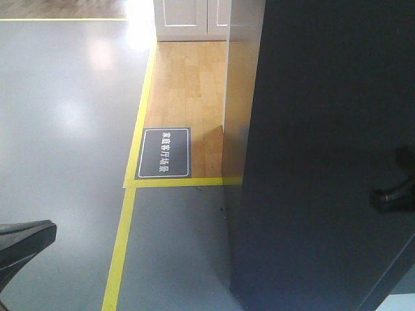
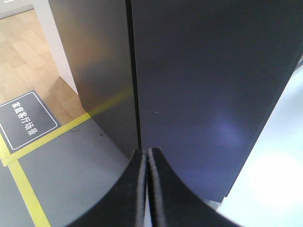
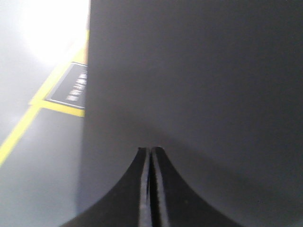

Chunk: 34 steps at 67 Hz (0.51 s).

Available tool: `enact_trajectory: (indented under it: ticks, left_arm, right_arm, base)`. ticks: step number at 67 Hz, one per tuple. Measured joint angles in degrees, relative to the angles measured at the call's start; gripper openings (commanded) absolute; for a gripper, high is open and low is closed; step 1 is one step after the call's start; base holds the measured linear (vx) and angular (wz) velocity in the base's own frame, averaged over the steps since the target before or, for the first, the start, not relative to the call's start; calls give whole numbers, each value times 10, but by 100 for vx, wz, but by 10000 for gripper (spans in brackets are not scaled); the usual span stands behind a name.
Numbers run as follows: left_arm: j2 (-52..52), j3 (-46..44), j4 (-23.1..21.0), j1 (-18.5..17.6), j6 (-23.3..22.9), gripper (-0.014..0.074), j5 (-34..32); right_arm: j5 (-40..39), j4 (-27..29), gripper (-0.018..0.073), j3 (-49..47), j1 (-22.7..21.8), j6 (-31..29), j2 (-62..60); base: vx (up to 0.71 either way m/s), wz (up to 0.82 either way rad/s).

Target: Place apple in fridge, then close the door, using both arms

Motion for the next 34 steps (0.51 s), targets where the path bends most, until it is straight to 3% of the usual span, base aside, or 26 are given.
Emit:
enact_trajectory:
  ticks: [10,18,34]
  left_arm:
    - [0,0,0,0,0,-6,0]
    - [0,0,0,0,0,-6,0]
    - [0,0,0,0,0,-6,0]
  right_arm:
    - [22,-118,-3,-49,0,106,53]
    - [47,-198,-3,-81,0,156,89]
    - [76,-256,-3,-126,1,185,146]
  base:
    - [0,0]
    - [0,0]
    - [0,0]
